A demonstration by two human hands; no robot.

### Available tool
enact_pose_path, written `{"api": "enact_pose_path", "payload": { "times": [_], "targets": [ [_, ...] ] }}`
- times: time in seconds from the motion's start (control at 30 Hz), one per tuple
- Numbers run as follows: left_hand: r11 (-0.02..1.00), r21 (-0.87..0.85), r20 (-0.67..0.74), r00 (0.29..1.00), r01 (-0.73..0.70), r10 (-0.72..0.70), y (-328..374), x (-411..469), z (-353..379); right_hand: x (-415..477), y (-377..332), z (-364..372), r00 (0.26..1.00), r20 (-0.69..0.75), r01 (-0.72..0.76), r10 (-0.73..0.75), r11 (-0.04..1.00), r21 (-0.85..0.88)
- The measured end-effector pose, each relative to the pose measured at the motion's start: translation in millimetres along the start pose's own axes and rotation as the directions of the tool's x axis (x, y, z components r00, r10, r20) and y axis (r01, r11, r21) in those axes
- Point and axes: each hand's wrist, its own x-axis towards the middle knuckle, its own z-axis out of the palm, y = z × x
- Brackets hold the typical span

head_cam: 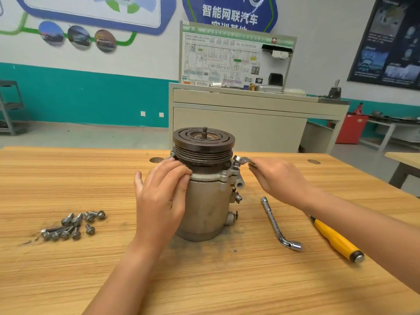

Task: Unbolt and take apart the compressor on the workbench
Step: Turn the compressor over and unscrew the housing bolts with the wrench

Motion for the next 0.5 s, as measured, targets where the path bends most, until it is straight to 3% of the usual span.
{"api": "enact_pose_path", "payload": {
  "times": [0.3,0.5],
  "targets": [
    [0.992,-0.063,-0.016,0.994,0.109,-0.110,3.6,-1.8,-1.1,-26.4,-28.5,-48.1,0.981,0.091,-0.181,0.173,0.980,0.088],
    [0.975,-0.142,-0.074,0.980,0.173,-0.185,0.7,-3.4,-2.4,-24.0,-57.7,-71.6,0.969,0.202,-0.120,0.142,0.986,-0.116]
  ]
}}
